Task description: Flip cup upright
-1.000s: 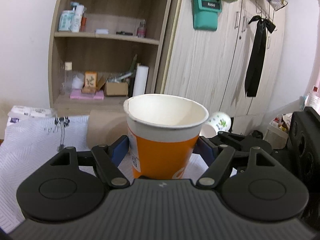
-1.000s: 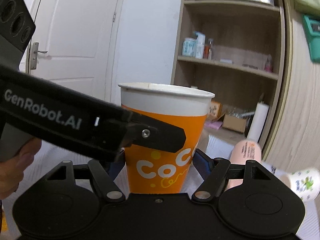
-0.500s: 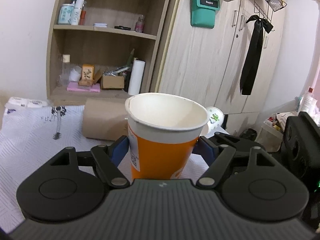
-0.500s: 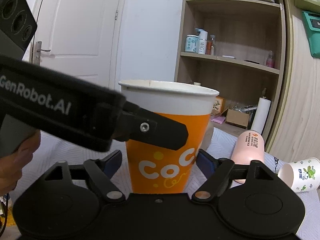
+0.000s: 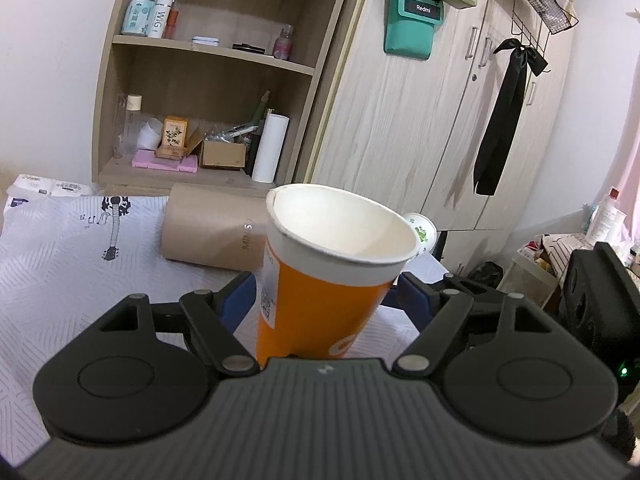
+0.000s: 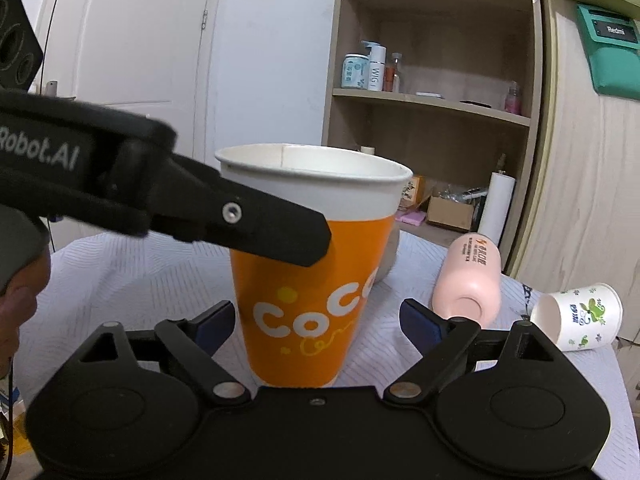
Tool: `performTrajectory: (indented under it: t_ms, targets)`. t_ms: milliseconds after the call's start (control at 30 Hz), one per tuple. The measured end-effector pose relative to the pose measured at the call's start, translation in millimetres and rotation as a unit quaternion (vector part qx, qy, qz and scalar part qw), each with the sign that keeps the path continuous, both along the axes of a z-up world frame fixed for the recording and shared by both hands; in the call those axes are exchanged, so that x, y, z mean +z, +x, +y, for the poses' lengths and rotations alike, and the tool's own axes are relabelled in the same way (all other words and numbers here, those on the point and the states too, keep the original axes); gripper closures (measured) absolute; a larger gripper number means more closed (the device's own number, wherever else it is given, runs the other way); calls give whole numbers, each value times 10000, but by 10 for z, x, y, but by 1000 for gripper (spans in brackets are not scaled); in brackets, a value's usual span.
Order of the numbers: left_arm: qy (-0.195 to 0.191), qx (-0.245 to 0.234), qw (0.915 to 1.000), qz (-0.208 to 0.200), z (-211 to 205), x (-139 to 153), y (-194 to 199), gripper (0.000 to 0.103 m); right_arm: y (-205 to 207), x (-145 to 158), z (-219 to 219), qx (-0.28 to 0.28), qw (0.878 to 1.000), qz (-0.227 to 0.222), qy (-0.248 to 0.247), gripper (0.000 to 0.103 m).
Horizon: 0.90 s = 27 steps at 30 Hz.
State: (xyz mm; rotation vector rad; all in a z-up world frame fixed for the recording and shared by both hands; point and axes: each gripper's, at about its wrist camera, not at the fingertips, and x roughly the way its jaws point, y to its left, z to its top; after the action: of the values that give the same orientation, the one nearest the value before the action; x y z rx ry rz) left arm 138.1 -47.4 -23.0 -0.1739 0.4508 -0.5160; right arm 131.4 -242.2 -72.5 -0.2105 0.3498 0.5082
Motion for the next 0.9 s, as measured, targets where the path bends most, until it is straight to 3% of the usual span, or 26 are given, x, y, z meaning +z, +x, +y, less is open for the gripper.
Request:
performTrajectory:
  t_ms: [100, 200, 433, 533, 900]
  targets:
    - [-43, -56, 10000, 2, 9, 26, -37, 24, -36, 4, -24, -86, 9999, 33, -42, 11]
    - [-74, 35, 10000, 7, -8, 43, -86, 15, -62, -4, -78, -69, 9997, 191, 126, 11]
    - [484, 580, 9963, 407, 13, 145, -201, 15, -188, 25, -104, -453, 9977, 496, -4, 11]
    - [512, 768, 9944, 523, 94, 240, -319, 11, -324, 114, -206, -775, 9954, 550, 75, 3]
    - [811, 1307, 9873, 408, 174, 643, -816, 0, -775, 692, -375, -1654, 9841, 645, -79, 0]
